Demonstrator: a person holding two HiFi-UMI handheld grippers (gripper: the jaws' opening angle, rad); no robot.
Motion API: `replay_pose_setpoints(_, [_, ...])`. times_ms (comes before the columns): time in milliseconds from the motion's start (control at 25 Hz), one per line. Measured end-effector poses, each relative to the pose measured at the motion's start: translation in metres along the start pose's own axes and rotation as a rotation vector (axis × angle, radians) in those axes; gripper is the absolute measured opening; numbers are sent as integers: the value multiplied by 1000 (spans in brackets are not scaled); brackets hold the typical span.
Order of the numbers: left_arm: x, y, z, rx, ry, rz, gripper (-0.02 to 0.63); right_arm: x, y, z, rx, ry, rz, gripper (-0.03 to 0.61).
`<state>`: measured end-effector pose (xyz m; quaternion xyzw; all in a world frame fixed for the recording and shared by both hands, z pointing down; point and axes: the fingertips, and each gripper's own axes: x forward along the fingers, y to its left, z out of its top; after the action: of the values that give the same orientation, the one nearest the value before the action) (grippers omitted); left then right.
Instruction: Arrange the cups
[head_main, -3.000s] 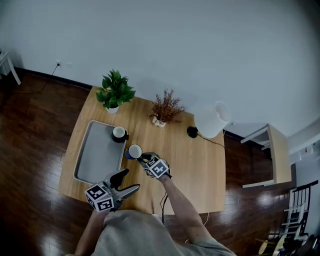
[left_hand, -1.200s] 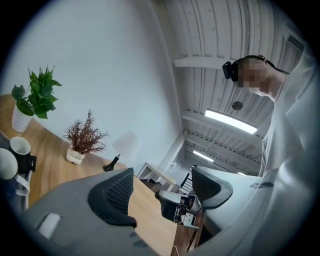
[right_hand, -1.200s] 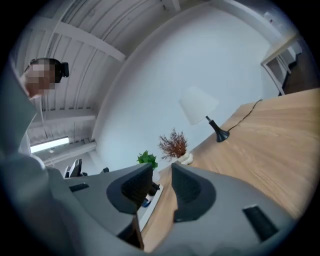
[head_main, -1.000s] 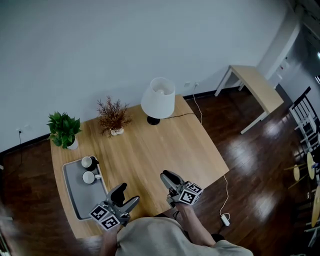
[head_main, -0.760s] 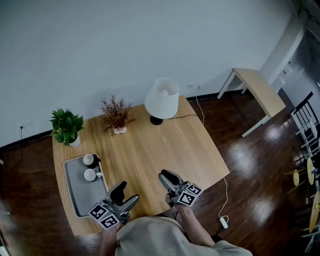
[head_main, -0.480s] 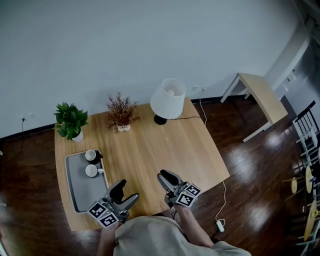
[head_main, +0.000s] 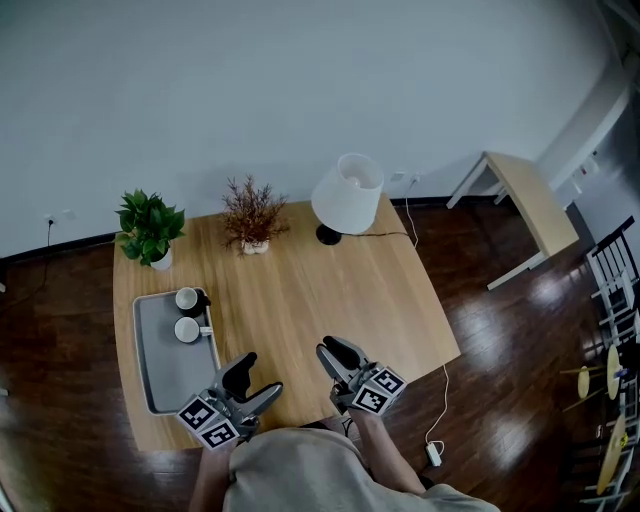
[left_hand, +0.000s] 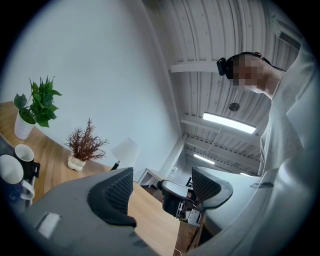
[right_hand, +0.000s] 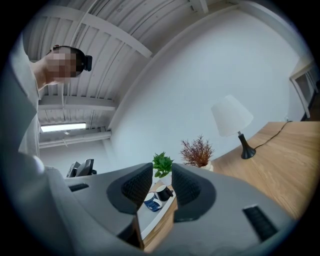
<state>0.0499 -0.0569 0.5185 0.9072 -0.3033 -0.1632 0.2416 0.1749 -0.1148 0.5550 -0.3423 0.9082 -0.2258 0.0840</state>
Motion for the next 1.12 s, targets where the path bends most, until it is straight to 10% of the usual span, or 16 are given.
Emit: replay_pose_setpoints(1120, [4,4,2,-26,-9,-15,354,12,26,-4,-128,61,60,117])
